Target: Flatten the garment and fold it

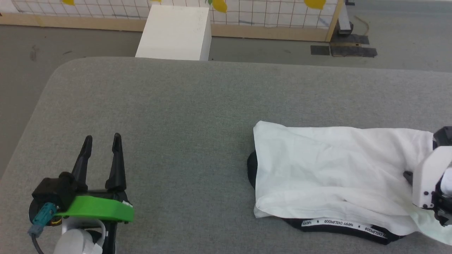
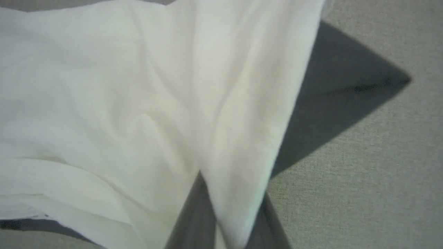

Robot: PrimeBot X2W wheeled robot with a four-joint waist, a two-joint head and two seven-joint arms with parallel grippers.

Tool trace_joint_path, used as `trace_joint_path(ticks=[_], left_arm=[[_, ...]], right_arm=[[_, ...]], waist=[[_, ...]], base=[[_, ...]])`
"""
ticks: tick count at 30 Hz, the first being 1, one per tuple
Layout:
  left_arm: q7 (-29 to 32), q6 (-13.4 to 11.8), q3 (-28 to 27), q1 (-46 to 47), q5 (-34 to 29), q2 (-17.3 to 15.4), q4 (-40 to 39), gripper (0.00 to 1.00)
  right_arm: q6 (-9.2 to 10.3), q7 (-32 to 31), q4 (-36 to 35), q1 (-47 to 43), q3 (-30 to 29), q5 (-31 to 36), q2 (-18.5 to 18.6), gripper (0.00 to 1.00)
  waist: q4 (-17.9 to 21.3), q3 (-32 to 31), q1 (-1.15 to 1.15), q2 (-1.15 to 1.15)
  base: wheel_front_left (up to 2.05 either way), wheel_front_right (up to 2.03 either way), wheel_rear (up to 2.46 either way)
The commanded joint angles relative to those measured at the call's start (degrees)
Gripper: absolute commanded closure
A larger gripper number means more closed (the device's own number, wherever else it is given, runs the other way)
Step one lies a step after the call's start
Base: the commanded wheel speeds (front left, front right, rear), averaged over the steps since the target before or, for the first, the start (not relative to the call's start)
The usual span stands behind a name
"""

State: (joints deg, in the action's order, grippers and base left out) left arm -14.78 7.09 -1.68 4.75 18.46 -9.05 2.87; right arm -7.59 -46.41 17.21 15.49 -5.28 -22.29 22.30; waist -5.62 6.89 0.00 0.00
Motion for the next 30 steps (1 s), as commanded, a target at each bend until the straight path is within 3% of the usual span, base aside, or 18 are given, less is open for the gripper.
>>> trace_joint_path(ticks=[1, 9, 14, 21, 30], left_arm=[[-0.21, 0.39, 0.05, -0.94, -0.23, 0.01, 0.06, 0.0], [-0.22, 0.39, 0.96, -1.5, 0.08, 0.28, 0.28, 0.0], [-0.22, 0.39, 1.91, -1.19, 0.69, 0.32, 0.45, 0.0], [-0.22, 0.39, 2.5, -0.78, 1.61, 0.08, 0.51, 0.0], [-0.22, 0.39, 3.27, 0.39, 2.68, 0.05, 0.89, 0.0]], right_arm=[[0.1, -1.09, -1.91, -0.17, 0.59, 0.98, -0.29, 1.0], [0.1, -13.32, -15.54, 0.51, 7.29, 0.26, -1.92, 1.0], [0.1, -15.57, -19.3, 2.59, 14.25, -0.5, -2.6, 1.0], [0.1, -13.71, -16.58, 8.07, 22.79, -0.16, -3.6, 1.0], [0.1, -8.72, -6.47, 14.69, 31.14, -0.64, -7.22, 1.0]], waist=[[0.34, -0.71, 0.0, 0.0], [0.38, -2.17, 0.0, 0.0], [-0.62, -1.87, 0.0, 0.0], [-2.49, -0.68, 0.0, 0.0], [-4.82, 1.67, 0.0, 0.0]], base=[[0.0, 0.0, 0.0], [0.0, 0.0, 0.0], [0.0, 0.0, 0.0], [0.0, 0.0, 0.0], [0.0, 0.0, 0.0]])
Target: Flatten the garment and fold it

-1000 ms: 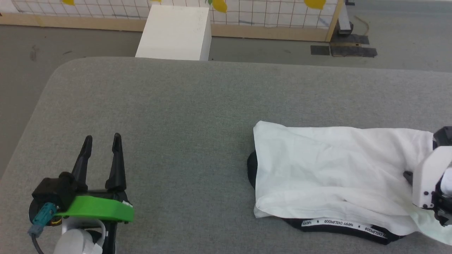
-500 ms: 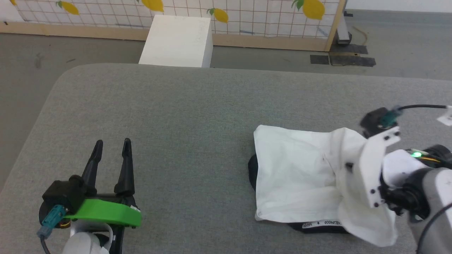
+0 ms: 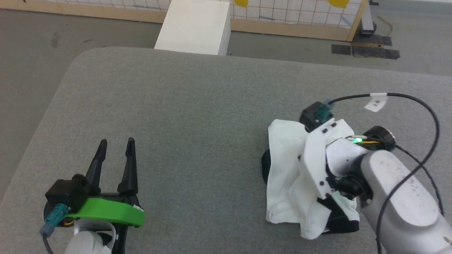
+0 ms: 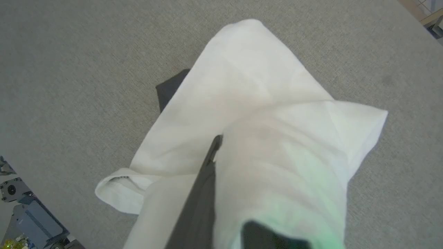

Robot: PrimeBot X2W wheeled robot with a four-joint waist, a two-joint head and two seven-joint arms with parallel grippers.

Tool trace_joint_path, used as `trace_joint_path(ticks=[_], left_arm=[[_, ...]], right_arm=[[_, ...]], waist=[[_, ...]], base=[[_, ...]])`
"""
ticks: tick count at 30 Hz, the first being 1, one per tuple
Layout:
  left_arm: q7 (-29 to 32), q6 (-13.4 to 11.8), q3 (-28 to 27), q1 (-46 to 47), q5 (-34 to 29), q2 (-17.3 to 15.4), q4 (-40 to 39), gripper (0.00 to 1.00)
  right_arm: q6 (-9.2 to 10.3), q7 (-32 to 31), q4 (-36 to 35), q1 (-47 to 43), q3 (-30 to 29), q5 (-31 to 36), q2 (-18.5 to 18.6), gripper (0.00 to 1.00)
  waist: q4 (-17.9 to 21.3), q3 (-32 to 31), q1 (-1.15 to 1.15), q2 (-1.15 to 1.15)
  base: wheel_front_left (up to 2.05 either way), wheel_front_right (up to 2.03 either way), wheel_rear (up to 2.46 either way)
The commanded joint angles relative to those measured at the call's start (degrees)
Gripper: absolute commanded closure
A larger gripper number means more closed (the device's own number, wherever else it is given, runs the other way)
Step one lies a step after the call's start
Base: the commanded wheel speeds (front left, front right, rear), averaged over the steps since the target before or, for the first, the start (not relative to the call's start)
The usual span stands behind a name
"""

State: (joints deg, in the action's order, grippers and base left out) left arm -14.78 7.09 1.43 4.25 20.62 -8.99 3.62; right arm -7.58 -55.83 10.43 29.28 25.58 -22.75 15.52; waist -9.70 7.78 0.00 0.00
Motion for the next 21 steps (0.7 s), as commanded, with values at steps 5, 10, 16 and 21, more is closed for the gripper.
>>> trace_joint_path(ticks=[5, 10, 16, 21], left_arm=[[-0.22, 0.39, 0.94, 1.85, 1.11, 0.21, 0.22, 0.0], [-0.22, 0.39, 1.4, 2.73, 1.66, 0.19, 0.07, 0.0], [-0.22, 0.39, 1.33, 2.86, 2.13, 0.09, 0.32, 0.0], [-0.22, 0.39, 1.23, 2.43, 2.05, -0.02, 0.63, 0.0]], right_arm=[[0.09, 3.13, 6.04, 2.91, 3.51, -0.32, -1.99, 1.0], [0.09, 5.81, 11.69, 4.0, 4.87, -0.08, -2.83, 1.0], [0.09, 10.1, 15.55, 5.35, 5.64, -0.36, -3.8, 0.0], [0.09, 13.34, 14.68, 7.19, 7.64, -1.44, -4.2, 0.0]], waist=[[-2.03, 2.38, 0.0, 0.0], [-2.92, 3.63, 0.0, 0.0], [-3.05, 3.54, 0.0, 0.0], [-2.56, 1.94, 0.0, 0.0]], base=[[0.0, 0.0, 0.0], [0.0, 0.0, 0.0], [0.0, 0.0, 0.0], [0.0, 0.0, 0.0]])
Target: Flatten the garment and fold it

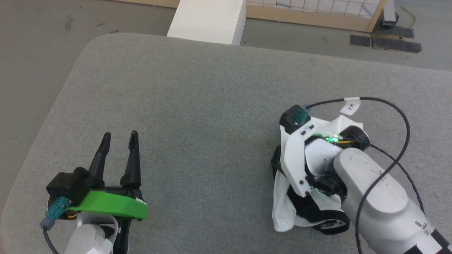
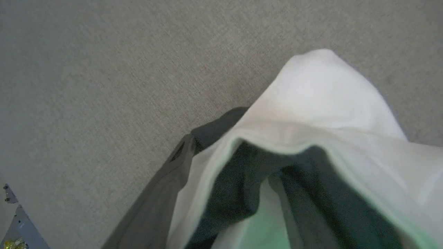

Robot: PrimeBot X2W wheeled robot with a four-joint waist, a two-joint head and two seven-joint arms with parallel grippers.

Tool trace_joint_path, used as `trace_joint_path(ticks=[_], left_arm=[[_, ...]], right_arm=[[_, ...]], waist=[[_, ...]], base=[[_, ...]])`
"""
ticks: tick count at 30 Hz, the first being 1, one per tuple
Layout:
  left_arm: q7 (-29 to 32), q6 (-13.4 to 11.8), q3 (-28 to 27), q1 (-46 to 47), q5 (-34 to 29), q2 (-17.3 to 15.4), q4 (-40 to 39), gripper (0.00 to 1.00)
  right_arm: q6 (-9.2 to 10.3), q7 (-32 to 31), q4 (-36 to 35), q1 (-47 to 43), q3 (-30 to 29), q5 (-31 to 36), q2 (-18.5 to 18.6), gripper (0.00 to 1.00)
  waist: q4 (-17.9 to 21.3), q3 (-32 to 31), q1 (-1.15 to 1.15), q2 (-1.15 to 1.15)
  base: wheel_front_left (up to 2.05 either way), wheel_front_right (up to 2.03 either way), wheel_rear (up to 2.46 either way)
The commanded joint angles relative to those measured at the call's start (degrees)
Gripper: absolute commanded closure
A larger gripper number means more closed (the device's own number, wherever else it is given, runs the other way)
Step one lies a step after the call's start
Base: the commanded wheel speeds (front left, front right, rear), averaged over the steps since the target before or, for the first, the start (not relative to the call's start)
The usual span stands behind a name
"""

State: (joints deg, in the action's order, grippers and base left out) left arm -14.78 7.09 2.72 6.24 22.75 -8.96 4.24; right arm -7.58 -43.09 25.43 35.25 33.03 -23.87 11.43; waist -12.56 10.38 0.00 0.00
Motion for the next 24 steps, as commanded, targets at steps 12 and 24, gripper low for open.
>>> trace_joint_path(ticks=[12, 24], left_arm=[[-0.22, 0.39, 0.11, -0.42, 0.29, -0.23, 0.15, 0.0], [-0.22, 0.39, -0.85, -1.85, -0.47, -0.58, -0.28, 0.0]], right_arm=[[0.09, 2.33, -2.72, 4.66, 6.89, -2.21, 0.39, 0.0], [0.09, 9.88, -5.98, 2.95, -0.89, -2.38, 0.37, 0.0]], waist=[[0.96, -2.76, 0.0, 0.0], [3.32, -4.09, 0.0, 0.0]], base=[[0.0, 0.0, 0.0], [0.0, 0.0, 0.0]])
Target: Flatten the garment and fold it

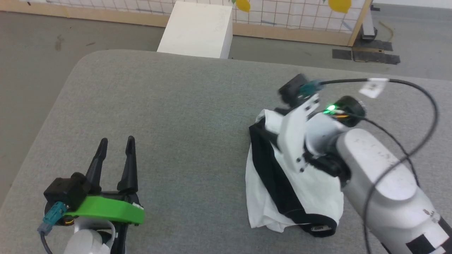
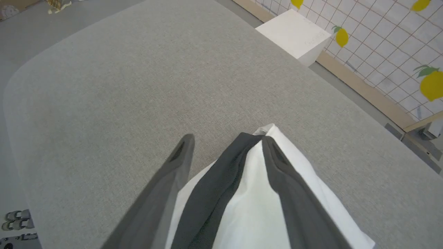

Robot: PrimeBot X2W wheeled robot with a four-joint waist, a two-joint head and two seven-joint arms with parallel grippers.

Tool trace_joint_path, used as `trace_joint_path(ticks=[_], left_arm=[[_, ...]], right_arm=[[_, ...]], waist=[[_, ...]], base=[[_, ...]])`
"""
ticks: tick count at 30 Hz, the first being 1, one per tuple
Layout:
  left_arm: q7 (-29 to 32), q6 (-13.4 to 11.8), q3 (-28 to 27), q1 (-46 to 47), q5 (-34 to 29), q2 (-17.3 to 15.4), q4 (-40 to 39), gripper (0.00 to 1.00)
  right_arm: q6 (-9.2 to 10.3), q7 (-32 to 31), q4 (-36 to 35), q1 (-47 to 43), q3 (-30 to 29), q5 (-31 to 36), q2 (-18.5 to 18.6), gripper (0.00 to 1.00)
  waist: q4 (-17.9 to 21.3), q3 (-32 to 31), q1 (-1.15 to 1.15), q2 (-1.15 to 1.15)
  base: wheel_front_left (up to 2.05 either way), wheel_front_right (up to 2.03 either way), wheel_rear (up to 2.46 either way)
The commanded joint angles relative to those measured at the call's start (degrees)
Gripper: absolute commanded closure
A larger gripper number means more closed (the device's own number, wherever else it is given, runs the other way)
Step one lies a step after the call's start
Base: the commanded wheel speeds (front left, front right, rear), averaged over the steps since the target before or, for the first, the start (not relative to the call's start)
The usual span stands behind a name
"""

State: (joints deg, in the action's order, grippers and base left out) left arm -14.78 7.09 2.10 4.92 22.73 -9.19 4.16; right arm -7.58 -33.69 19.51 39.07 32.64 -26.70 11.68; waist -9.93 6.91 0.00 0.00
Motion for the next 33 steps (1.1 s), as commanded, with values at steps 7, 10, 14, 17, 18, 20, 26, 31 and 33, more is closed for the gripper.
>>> trace_joint_path(ticks=[7, 10, 14, 17, 18, 20, 26, 31, 33], left_arm=[[-0.22, 0.39, -0.32, -1.33, -1.56, 0.25, -0.7, 0.0], [-0.22, 0.39, -0.02, -1.45, -1.54, 0.37, -0.84, 0.0], [-0.22, 0.4, 0.45, -1.31, -1.31, 0.23, -0.76, 0.0], [-0.22, 0.4, 0.9, -1.01, -0.99, 0.11, -0.51, 0.0], [-0.22, 0.4, 1.07, -0.92, -0.9, 0.07, -0.39, 0.0], [-0.22, 0.4, 1.47, -0.63, -0.61, -0.01, -0.2, 0.0], [-0.22, 0.4, 1.87, -0.19, -0.06, -0.43, 0.15, 0.0], [-0.22, 0.4, 2.02, -0.17, 0.25, -0.55, 0.42, 0.0], [-0.22, 0.4, 2.16, -0.12, 0.4, -0.56, 0.46, 0.0]], right_arm=[[0.09, -0.38, -0.91, -8.39, -12.5, 7.99, 0.39, 0.0], [0.09, -1.67, -2.01, -12.6, -17.9, 12.54, -0.55, 0.0], [0.09, -4.09, -2.54, -17.44, -21.88, 15.95, -3.3, 0.0], [0.09, -5.31, -2.28, -19.52, -23.08, 17.68, -5.1, 0.0], [0.09, -5.6, -2.06, -19.86, -23.32, 18.12, -5.5, 0.0], [0.09, -6.06, -1.31, -20.31, -23.77, 19.02, -6.2, 0.0], [0.09, -8.02, 2.32, -20.68, -25.19, 21.83, -7.25, 0.0], [0.09, -10.03, 5.28, -21.26, -25.85, 21.64, -7.81, 0.0], [0.09, -11.04, 6.36, -21.44, -25.82, 20.72, -7.91, 0.0]], waist=[[2.71, -1.99, 0.0, 0.0], [3.26, -1.89, 0.0, 0.0], [3.52, -1.5, 0.0, 0.0], [3.28, -0.94, 0.0, 0.0], [3.14, -0.77, 0.0, 0.0], [2.74, -0.36, 0.0, 0.0], [1.9, 0.28, 0.0, 0.0], [1.57, 0.39, 0.0, 0.0], [1.46, 0.49, 0.0, 0.0]], base=[[0.0, 0.0, 0.0], [0.0, 0.0, 0.0], [0.0, 0.0, 0.0], [0.0, 0.0, 0.0], [0.0, 0.0, 0.0], [0.0, 0.0, 0.0], [0.0, 0.0, 0.0], [0.0, 0.0, 0.0], [0.0, 0.0, 0.0]])
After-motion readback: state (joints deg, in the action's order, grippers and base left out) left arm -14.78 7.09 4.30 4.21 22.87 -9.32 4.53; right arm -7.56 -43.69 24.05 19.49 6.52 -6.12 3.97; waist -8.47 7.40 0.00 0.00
